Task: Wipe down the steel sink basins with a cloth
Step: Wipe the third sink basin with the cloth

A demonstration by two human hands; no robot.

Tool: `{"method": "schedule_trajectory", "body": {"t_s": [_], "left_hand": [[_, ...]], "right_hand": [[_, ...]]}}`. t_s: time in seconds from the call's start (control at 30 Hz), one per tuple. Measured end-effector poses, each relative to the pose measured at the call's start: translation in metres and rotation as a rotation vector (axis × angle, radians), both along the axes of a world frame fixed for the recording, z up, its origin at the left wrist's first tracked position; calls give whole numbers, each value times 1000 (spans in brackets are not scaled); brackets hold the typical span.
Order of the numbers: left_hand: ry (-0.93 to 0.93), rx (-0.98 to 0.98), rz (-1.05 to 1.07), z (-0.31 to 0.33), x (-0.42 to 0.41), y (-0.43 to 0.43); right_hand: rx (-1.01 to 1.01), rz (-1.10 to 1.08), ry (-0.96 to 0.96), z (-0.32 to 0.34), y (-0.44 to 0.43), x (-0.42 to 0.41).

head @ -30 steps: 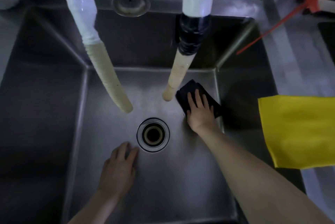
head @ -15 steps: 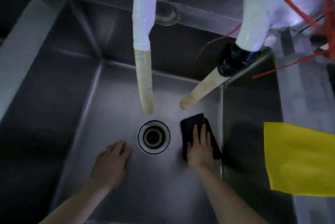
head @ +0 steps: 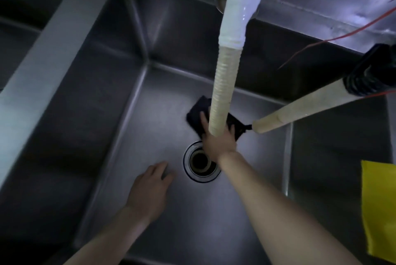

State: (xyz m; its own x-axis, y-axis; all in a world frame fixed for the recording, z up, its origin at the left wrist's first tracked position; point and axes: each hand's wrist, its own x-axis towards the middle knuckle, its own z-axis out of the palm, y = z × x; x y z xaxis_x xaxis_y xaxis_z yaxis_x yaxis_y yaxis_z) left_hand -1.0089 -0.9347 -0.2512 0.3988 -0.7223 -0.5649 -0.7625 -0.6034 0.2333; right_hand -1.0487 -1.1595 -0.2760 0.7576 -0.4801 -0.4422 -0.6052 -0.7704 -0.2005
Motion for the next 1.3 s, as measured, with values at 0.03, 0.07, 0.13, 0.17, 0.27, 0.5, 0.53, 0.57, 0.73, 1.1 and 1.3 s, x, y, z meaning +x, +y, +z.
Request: {"method": "schedule_trajectory", "body": {"t_s": [0.03,0.07,0.13,0.17,0.27,0.5,0.53,0.57,0.73,1.1,1.3], "left_hand": [[6,0,-7,1,1,0],[12,0,-18,1,2,0],[30,-4,-30,3,6,1],[41,-10,-26,3,7,1],[66,-30,-7,5,12,3],[15,-125,73,12,26,9],[13,-129,93,11,27,11],[13,-124,108,9,29,13],[19,-112,197,6,35,27],[-67,-72,236,34,39,49],[22,31,-269,41,-1,38]], "right_hand": [[16,61,-18,1,13,8],[31,125,-30,2,25,15],[45,251,-32,3,46,20],[41,299,-28,2,52,17],[24,351,-50,1,47,2],[-21,-106,11,10,-35,-26],[-28,-134,25,9,-41,-23],[-20,-165,21,8,-42,-18],[-13,-83,-10,-2,1,26],[115,497,-39,12,134,-27],[206,739,209,32,136,-144]]}}
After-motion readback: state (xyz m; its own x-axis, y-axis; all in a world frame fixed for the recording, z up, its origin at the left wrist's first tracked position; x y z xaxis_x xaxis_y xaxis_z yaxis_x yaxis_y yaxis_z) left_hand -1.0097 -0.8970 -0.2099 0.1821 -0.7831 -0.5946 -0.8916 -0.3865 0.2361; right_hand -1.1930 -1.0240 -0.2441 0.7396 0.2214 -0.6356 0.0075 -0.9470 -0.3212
